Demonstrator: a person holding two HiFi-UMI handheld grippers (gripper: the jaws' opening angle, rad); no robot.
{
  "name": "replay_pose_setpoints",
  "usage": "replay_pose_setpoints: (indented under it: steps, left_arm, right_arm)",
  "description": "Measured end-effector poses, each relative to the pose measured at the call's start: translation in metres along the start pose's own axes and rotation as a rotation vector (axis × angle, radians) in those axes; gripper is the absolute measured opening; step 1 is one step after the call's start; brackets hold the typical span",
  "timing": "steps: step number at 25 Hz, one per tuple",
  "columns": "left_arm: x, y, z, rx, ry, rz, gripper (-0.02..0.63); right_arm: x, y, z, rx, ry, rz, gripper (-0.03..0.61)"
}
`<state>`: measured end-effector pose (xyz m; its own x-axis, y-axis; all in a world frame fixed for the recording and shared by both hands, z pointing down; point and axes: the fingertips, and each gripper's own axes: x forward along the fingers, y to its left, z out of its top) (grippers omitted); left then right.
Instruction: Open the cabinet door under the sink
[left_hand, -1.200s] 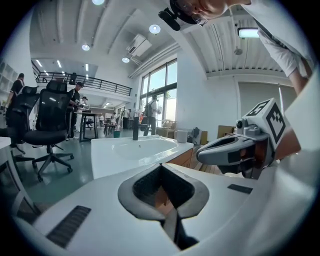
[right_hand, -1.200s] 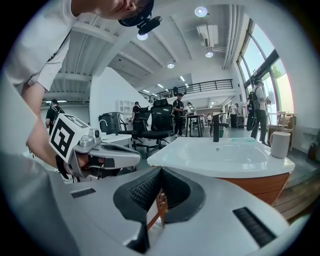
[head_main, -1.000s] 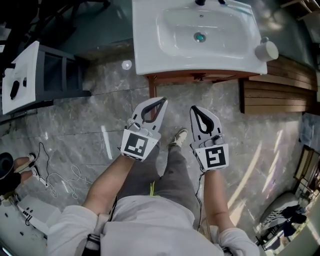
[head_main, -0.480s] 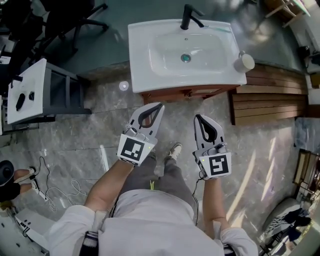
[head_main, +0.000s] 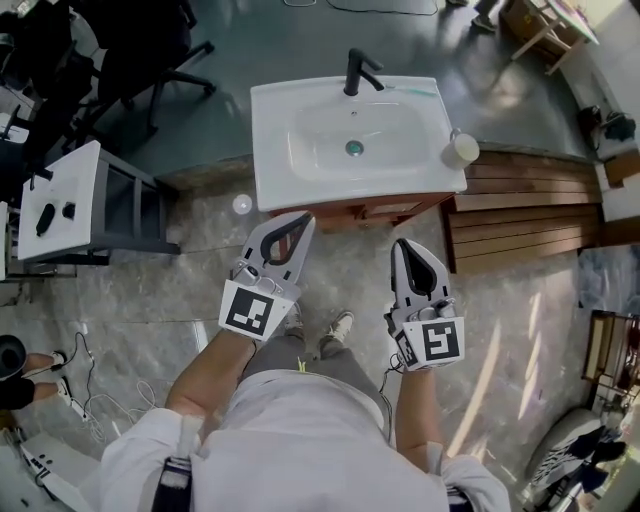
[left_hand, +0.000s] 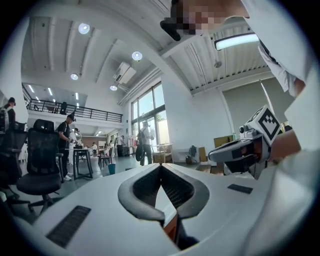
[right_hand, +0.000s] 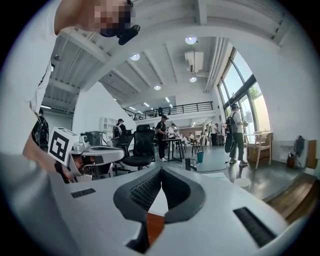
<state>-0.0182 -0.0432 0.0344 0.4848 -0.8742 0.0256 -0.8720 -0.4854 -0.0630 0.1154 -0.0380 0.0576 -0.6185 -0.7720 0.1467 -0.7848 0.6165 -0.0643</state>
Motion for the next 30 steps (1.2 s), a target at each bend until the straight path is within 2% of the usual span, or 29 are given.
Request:
replay_pose_setpoints:
  steps: [7, 12, 18, 30]
  left_arm:
    - [-0.008, -0.001, 0.050, 0.008, -0.053, 0.028, 0.015]
    - [-0.008, -0.003, 0.079, 0.027, -0.097, 0.036, 0.015]
    - [-0.006, -0.009, 0.093, 0.034, -0.123, 0.038, 0.015]
    - [-0.014, -0.023, 0.102, 0.032, -0.131, 0.028, 0.015]
  right_arm:
    - [-0.024, -0.014, 0.051, -0.034, -0.088, -0.013, 0.032]
    - [-0.040, -0.027, 0.072, -0.043, -0.121, -0.034, 0.032]
    - [-0.051, -0.031, 0.089, -0.059, -0.158, -0.015, 0.032]
    - [-0.071, -0.030, 0.097, -0.080, -0.185, -0.021, 0.031]
